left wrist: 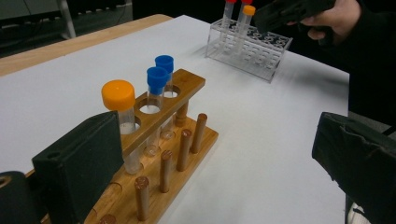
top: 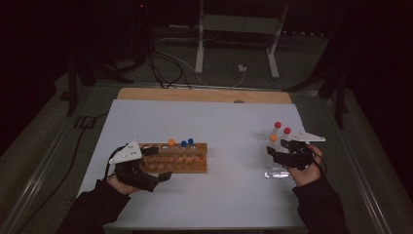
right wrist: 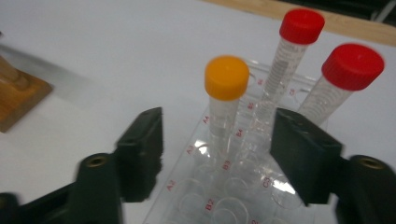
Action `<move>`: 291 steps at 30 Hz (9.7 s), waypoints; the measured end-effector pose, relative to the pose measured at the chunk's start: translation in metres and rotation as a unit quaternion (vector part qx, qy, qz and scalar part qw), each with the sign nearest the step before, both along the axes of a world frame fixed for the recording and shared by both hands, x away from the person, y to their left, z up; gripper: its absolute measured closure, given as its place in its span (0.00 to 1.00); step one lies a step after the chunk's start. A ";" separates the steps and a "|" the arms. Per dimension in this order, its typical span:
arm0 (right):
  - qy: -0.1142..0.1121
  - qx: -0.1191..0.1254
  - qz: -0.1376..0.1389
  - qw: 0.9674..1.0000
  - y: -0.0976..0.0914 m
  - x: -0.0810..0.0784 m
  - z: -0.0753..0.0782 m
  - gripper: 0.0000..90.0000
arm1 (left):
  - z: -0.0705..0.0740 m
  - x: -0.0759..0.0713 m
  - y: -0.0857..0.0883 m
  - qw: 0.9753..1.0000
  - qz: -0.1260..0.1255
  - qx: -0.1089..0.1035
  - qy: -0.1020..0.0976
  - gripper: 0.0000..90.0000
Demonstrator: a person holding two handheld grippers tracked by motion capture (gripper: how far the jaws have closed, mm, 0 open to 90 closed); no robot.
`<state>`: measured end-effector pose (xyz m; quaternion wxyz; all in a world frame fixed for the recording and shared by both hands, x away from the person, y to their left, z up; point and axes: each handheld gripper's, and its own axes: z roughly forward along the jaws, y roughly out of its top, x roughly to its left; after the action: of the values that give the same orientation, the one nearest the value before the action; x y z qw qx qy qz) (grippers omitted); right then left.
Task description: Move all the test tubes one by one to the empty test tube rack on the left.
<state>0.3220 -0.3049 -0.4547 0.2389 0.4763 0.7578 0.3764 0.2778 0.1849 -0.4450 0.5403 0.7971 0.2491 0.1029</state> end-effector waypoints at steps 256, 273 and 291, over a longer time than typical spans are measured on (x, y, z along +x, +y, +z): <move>-0.053 0.096 0.159 0.981 0.074 -0.064 0.038 0.00 | -0.001 0.053 0.011 0.998 0.053 0.031 -0.009 0.61; -0.130 0.084 0.129 0.980 0.017 -0.040 0.057 0.06 | 0.006 0.014 0.020 1.000 -0.002 -0.009 -0.019 0.02; -0.063 0.057 0.012 0.996 -0.050 -0.003 0.013 0.14 | -0.007 0.006 0.027 1.000 0.000 -0.017 -0.010 0.01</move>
<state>0.3190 -0.3550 -0.4412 0.2544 0.4556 0.7238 0.4515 0.2834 0.2117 -0.4523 0.5563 0.7869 0.2448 0.1067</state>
